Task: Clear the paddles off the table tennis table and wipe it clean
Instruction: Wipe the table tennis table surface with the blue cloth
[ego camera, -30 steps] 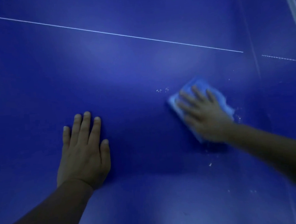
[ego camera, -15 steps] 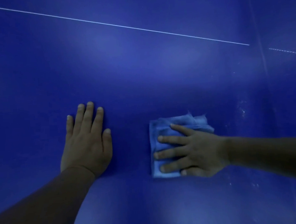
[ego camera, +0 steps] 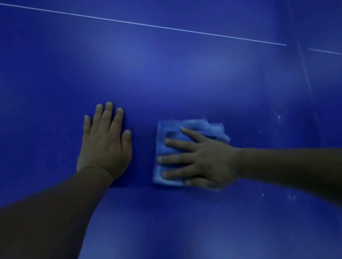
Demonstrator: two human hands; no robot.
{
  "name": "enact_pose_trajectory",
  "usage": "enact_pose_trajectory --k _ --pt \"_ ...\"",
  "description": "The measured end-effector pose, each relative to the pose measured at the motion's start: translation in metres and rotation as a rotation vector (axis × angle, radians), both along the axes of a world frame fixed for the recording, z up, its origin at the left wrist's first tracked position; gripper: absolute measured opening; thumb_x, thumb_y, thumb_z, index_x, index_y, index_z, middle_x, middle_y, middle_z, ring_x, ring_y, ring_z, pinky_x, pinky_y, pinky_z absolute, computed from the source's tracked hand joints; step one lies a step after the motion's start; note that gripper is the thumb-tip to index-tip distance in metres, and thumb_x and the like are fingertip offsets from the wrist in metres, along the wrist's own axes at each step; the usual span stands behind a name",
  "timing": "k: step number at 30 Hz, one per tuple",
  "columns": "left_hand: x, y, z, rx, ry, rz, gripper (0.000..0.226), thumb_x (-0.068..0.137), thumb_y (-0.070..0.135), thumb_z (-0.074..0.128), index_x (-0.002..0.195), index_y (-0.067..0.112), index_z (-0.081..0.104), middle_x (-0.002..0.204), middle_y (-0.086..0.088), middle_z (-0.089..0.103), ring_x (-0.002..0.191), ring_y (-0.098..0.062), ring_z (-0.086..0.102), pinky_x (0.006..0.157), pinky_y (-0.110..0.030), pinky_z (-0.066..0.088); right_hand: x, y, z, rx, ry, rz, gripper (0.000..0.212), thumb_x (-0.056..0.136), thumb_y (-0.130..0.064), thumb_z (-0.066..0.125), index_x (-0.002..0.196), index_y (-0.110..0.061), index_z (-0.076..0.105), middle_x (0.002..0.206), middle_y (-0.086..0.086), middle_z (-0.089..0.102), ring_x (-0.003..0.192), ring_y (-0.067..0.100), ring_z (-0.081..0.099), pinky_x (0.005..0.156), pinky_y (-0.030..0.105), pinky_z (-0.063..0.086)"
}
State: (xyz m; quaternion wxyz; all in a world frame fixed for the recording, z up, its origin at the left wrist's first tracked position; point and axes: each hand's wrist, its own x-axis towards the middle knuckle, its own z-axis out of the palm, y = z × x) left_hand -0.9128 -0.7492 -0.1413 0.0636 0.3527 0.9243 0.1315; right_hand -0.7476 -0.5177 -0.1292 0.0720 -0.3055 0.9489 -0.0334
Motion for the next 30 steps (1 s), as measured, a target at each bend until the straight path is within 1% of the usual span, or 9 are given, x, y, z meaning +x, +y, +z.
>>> enact_pose_trajectory --k 3,6,8,12,17,21,24,27,30 --pt "0.000 -0.001 0.001 -0.008 -0.005 -0.001 0.074 0.095 0.049 0.014 0.155 0.009 0.029 0.165 -0.011 0.018 0.154 -0.027 0.007 0.124 -0.046 -0.001 0.004 0.052 0.002 0.048 0.003 -0.116 0.053 0.103 -0.054 0.024 0.149 -0.033 0.038 0.157 0.001 0.037 0.148 0.035 0.025 0.114 0.063 0.016" --pt "0.000 0.000 0.002 -0.002 -0.005 0.010 0.076 0.093 0.051 0.013 0.156 0.011 0.028 0.165 -0.009 0.017 0.154 -0.025 0.006 0.124 -0.045 -0.002 -0.018 0.127 0.006 0.082 0.047 -0.861 0.072 0.093 -0.065 0.009 0.155 -0.032 0.023 0.162 0.003 0.028 0.149 0.035 0.021 0.114 0.062 0.020" --pt "0.000 0.000 0.001 -0.003 0.003 0.007 0.077 0.092 0.052 0.015 0.155 0.011 0.029 0.165 -0.010 0.018 0.153 -0.026 0.007 0.124 -0.045 -0.002 -0.009 0.139 0.008 0.062 0.021 -1.115 0.079 0.086 -0.066 0.003 0.156 -0.036 0.020 0.165 -0.006 0.017 0.152 0.028 0.010 0.118 0.057 0.011" --pt "-0.005 0.000 -0.001 -0.013 -0.022 -0.001 0.080 0.090 0.056 0.020 0.155 0.011 0.028 0.165 -0.011 0.017 0.153 -0.027 0.006 0.123 -0.046 -0.003 0.053 0.059 -0.001 0.066 0.028 -1.021 0.067 0.092 -0.056 0.018 0.154 -0.031 0.030 0.161 0.000 0.029 0.149 0.035 0.022 0.113 0.063 0.019" --pt "0.002 -0.015 0.008 0.082 -0.171 -0.046 0.088 0.085 0.061 0.019 0.156 0.009 0.026 0.166 -0.011 0.015 0.154 -0.025 0.004 0.122 -0.041 -0.007 0.174 -0.076 -0.002 -0.004 0.051 -0.482 0.049 0.102 -0.049 0.034 0.149 -0.035 0.040 0.160 -0.003 0.032 0.149 0.036 0.023 0.115 0.063 0.017" --pt "0.047 -0.083 0.017 0.116 -0.133 0.046 0.073 0.092 0.049 0.029 0.152 0.009 0.036 0.163 -0.011 0.026 0.153 -0.025 0.014 0.123 -0.039 -0.003 0.112 -0.041 -0.002 0.052 0.030 -0.658 0.055 0.098 -0.050 0.030 0.150 -0.034 0.038 0.158 -0.001 0.036 0.146 0.037 0.029 0.110 0.064 0.023" --pt "0.087 -0.144 0.019 0.081 -0.085 0.064 0.068 0.094 0.047 0.029 0.147 0.006 0.043 0.159 -0.012 0.033 0.150 -0.027 0.022 0.123 -0.041 0.001 0.034 -0.024 0.005 -0.004 -0.005 -0.978 0.061 0.097 -0.057 0.013 0.155 -0.041 0.022 0.165 -0.010 0.016 0.152 0.028 0.009 0.117 0.061 0.007" --pt "0.123 -0.193 0.021 0.046 -0.057 0.087 0.063 0.096 0.042 0.033 0.145 0.005 0.046 0.157 -0.013 0.036 0.149 -0.028 0.025 0.124 -0.039 0.001 -0.019 -0.047 0.006 0.009 -0.026 -0.843 0.054 0.103 -0.052 0.017 0.156 -0.042 0.016 0.166 -0.012 0.009 0.153 0.025 0.000 0.118 0.058 0.001" --pt "0.151 -0.230 0.021 -0.004 -0.055 0.087 0.062 0.097 0.042 0.033 0.144 0.004 0.047 0.157 -0.013 0.035 0.148 -0.030 0.025 0.124 -0.041 0.003 -0.002 -0.096 0.001 0.076 0.050 -0.391 0.057 0.100 -0.053 0.018 0.154 -0.038 0.030 0.163 -0.005 0.024 0.151 0.035 0.016 0.114 0.064 0.012"
